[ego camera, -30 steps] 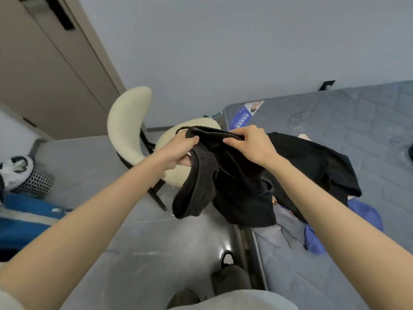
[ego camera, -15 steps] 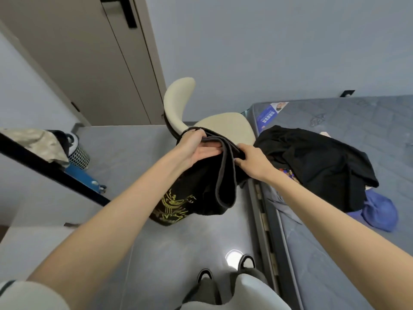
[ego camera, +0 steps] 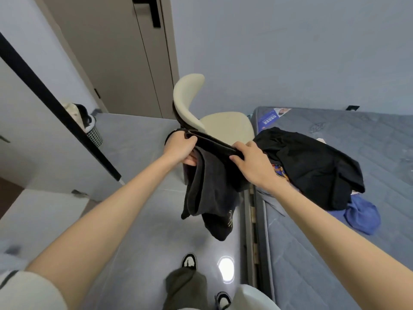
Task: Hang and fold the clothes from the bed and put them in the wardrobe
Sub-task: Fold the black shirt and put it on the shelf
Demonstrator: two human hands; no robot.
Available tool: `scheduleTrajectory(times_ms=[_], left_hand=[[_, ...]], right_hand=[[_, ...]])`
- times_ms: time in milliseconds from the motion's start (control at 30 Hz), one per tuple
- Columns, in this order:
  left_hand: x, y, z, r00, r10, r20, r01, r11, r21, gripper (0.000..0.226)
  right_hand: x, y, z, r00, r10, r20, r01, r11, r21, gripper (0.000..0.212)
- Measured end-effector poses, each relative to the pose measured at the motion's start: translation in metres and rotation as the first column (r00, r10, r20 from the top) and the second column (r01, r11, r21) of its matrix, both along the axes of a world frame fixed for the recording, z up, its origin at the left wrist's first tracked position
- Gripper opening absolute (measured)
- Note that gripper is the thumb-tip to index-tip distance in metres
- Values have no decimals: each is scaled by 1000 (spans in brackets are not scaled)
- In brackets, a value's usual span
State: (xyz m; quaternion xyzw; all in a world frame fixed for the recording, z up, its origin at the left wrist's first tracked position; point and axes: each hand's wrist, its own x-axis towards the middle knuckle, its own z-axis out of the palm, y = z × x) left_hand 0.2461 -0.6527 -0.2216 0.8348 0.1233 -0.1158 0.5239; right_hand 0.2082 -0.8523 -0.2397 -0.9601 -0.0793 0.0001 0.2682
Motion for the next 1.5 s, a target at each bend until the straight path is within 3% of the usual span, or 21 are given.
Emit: scheduleTrajectory(times_ms=[67,100,167,233,333,433,533,700,833,933,1067,1167,1333,1500], left_hand=[[-19,-4,-7,999,-32,25,26,981,190,19],[-28,-6,-11,1000,-24,3,23,982,188,19],[-45,-13,-18,996,55,-77,-53,998,25,20],[-60,-20,-19,959,164,-232,-215,952,-217,21],[-78,-29,-13,874,110,-474,-387,746,-542,32],[-92,-30,-9,817,40,-575,-471,621,-626,40],[-104,-27,-7,820,21,-572,-433,675,-597,40],[-126,-6,-4,863,18,-506,-369,706,-604,37],[-134,25,1,906,13,-423,-287,755,-590,35],[-136,51,7,935,26,-354,-223,819,-529,32],[-137,75,14,965,48,-256,-149,908,-391,28],[-138,89,15,981,56,-186,-106,958,-268,27],[-142,98,14,962,82,-261,-179,911,-373,26],[-139,104,16,958,72,-279,-188,891,-413,23]], right_hand=[[-20,-6,-2,999,39,-15,-39,999,8,24],[-29,-9,-4,998,55,-34,-54,998,12,24],[-44,-12,-8,993,78,-88,-73,996,59,20],[-60,-13,-13,983,81,-162,-57,987,150,19],[-79,-11,-23,963,55,-265,0,979,203,27],[-93,-9,-29,898,42,-438,100,950,296,44],[-110,-1,-32,810,119,-574,195,869,455,73],[-139,28,-39,861,89,-501,196,850,489,99],[-151,54,-43,916,38,-399,130,913,386,81],[-153,66,-41,920,67,-385,109,903,417,60],[-155,77,-31,941,103,-324,41,912,409,52],[-157,80,-23,959,133,-251,-56,955,292,53],[-163,104,-20,983,95,-159,-114,987,-113,98],[-169,123,-31,992,90,-87,-103,983,-155,122]])
